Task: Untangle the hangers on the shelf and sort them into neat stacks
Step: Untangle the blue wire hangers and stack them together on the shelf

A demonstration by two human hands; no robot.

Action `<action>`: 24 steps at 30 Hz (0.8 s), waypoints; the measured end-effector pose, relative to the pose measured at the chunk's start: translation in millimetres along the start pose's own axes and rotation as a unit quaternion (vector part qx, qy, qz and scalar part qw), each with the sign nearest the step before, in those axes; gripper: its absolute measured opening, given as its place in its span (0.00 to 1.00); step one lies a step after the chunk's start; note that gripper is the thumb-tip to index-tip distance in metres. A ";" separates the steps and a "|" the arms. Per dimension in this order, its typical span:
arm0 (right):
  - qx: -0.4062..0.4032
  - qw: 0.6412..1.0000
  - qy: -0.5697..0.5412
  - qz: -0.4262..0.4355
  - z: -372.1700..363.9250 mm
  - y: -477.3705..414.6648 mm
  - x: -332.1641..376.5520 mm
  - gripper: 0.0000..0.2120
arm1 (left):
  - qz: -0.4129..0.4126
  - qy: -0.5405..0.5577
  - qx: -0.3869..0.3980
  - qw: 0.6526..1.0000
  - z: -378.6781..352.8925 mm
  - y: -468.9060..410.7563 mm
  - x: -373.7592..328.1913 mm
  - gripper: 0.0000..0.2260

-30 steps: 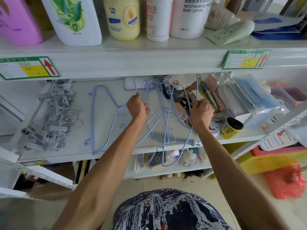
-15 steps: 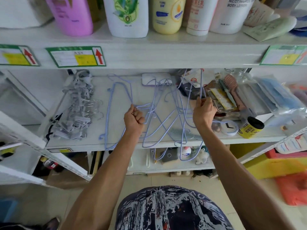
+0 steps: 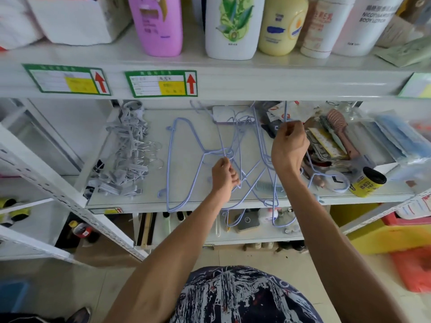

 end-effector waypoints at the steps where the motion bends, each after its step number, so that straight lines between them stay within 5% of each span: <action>1: -0.007 1.000 0.001 0.013 -1.3 -0.3 9.5 0.10 | -0.021 -0.038 0.004 0.999 -1.9 1.3 1.1 0.18; 5: -0.026 0.999 0.008 0.043 -6.4 -3.2 35.1 0.10 | -0.087 -0.174 0.042 0.980 -20.2 3.5 -3.5 0.16; 9: -0.024 0.998 0.026 0.052 -10.2 -8.8 45.0 0.08 | -0.172 -0.362 0.073 0.913 -48.9 6.6 -1.4 0.14; 14: 0.047 0.985 0.115 0.118 -30.6 -6.0 53.3 0.08 | -0.180 -0.438 0.094 0.876 -70.9 6.9 13.8 0.13; 17: 0.114 0.955 0.217 0.166 -49.2 7.9 47.2 0.19 | -0.158 -0.474 0.105 0.859 -77.2 2.7 26.4 0.11; 24: 0.200 0.849 0.413 0.262 -56.9 9.3 16.9 0.13 | -0.160 -0.477 0.128 0.855 -89.7 -3.5 37.1 0.12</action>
Point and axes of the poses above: each hand's wrist, its own y-axis away from the middle knuckle, its own z-axis out of the back of the hand, x = y × z, the point moved 7 cm from there along -y, towards the middle knuckle, and after that the axes turned 6 degrees about -x, right-handed, at the moved point
